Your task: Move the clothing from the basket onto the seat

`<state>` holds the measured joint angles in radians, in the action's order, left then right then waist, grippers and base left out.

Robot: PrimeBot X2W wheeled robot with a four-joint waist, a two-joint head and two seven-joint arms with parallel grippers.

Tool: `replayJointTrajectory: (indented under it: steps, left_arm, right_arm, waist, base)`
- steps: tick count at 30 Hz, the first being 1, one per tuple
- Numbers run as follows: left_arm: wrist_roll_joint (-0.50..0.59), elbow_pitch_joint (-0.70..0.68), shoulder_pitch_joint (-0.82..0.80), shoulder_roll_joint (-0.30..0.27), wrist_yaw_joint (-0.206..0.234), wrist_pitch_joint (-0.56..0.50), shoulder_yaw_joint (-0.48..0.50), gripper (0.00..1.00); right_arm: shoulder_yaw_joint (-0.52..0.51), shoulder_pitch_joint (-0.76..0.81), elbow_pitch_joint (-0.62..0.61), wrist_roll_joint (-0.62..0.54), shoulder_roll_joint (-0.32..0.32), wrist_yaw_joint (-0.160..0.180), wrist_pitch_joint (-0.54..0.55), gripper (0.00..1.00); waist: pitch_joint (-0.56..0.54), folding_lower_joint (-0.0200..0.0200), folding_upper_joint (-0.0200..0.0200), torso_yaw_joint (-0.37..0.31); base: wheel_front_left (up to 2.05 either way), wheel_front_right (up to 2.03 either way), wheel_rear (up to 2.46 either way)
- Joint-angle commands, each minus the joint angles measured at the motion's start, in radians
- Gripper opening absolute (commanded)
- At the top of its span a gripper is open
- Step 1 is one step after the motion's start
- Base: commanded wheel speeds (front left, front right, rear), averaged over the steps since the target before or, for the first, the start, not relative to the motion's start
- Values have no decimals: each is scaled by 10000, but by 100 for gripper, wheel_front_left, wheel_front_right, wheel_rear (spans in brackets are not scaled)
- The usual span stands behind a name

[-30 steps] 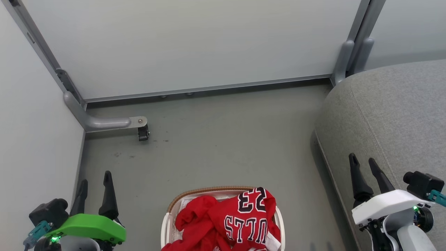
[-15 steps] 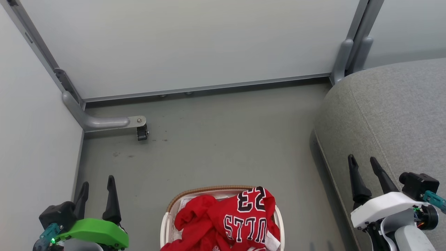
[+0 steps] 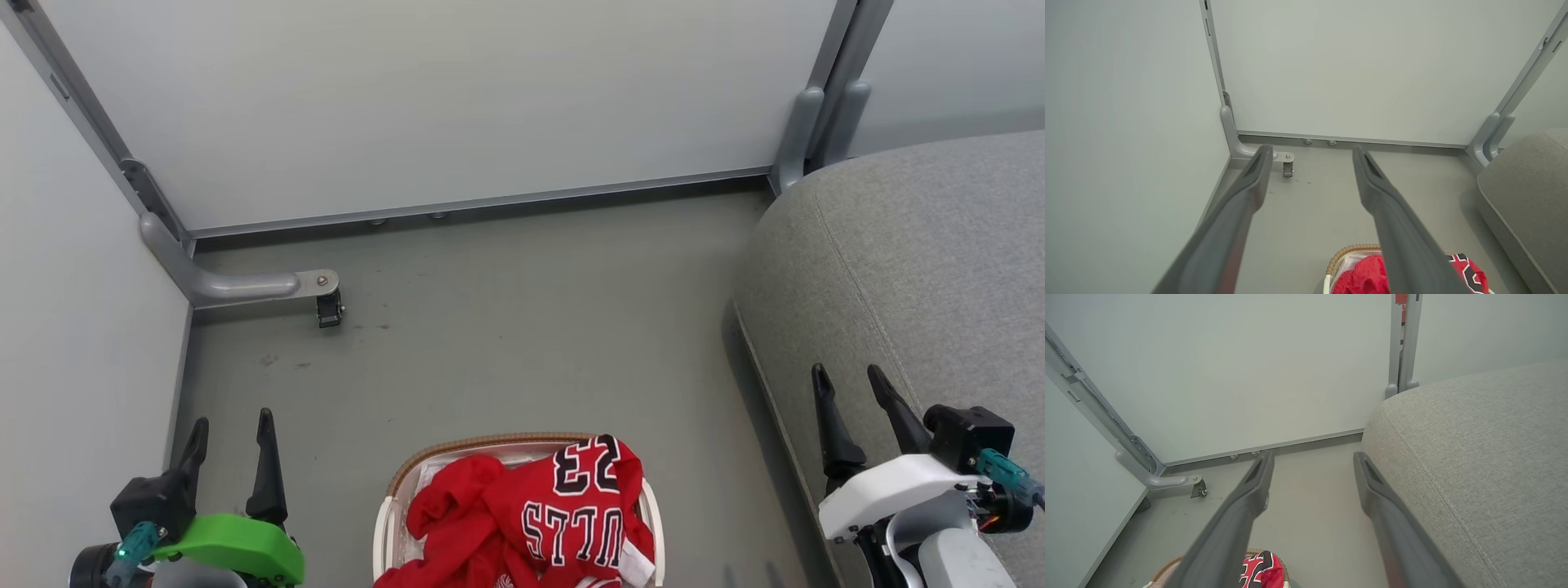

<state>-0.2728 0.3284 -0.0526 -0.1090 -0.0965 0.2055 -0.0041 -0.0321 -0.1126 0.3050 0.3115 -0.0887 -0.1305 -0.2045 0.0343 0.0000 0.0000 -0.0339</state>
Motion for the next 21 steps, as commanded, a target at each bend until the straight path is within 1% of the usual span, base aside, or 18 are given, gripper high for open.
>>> replayJointTrajectory:
  steps: [1,14,21]
  left_arm:
    - [294,-81,-95,1,-30,98,40,100]
    - [1286,-22,10,141,-111,349,196,100]
    - [1762,-51,-256,242,-172,473,176,100]
  right_arm:
    - [-33,-105,7,-264,-39,-3,-122,100]
    - [-69,-112,120,-1184,-47,-2,-368,100]
    - [-75,-326,-36,-1703,29,-2,-483,100]
  waist:
    - [0,0,0,-8]
    - [71,0,0,-44]
    - [563,0,0,-166]
  base:
    - [0,0,0]
    - [0,0,0]
    - [0,0,0]
